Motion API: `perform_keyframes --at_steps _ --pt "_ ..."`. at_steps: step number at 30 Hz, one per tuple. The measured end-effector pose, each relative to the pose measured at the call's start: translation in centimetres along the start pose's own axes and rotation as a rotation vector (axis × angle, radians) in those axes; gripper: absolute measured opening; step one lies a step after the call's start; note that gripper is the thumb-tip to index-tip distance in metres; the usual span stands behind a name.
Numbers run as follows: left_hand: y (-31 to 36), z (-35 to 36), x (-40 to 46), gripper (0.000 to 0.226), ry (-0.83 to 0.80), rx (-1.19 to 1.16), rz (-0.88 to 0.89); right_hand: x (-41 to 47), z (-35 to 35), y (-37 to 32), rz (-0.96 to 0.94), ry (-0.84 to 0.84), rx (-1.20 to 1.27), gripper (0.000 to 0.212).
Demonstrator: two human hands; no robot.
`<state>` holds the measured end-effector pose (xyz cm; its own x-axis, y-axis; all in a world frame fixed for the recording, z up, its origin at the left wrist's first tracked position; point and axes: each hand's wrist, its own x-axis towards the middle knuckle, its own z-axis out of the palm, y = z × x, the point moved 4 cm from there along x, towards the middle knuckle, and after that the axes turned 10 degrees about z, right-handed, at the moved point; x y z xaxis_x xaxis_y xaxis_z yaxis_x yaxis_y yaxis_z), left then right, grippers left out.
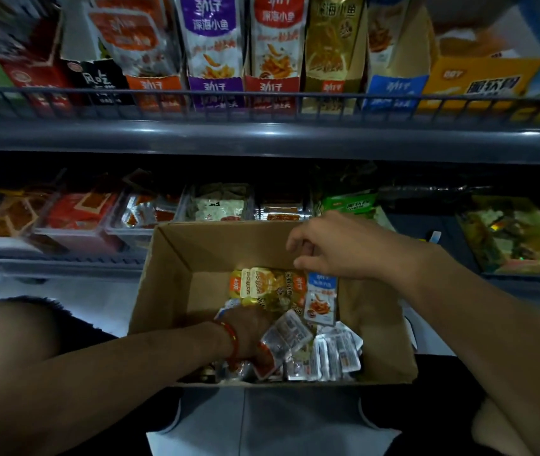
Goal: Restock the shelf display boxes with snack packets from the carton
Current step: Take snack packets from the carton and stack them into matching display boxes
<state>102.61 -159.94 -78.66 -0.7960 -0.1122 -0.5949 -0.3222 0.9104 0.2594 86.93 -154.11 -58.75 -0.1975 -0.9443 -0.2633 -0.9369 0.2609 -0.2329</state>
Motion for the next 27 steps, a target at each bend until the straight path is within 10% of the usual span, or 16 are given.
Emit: perform_keyframes --at_steps 6,20,27 --pt "0.8 -4.2 0.0 0.017 0.019 -0.185 0.013 -0.5 -0.2 1.2 0.028 -0.011 0.039 0.032" --pt "-0.5 -18.6 -10.6 0.037 0.746 -1.211 0.218 -0.1 -1.4 -0.8 0.074 0.076 0.546 0.015" --pt "-1.8 -19.2 -12.7 0.022 0.827 -1.273 0.162 -0.2 -2.0 -2.2 0.146 0.087 0.913 0.017"
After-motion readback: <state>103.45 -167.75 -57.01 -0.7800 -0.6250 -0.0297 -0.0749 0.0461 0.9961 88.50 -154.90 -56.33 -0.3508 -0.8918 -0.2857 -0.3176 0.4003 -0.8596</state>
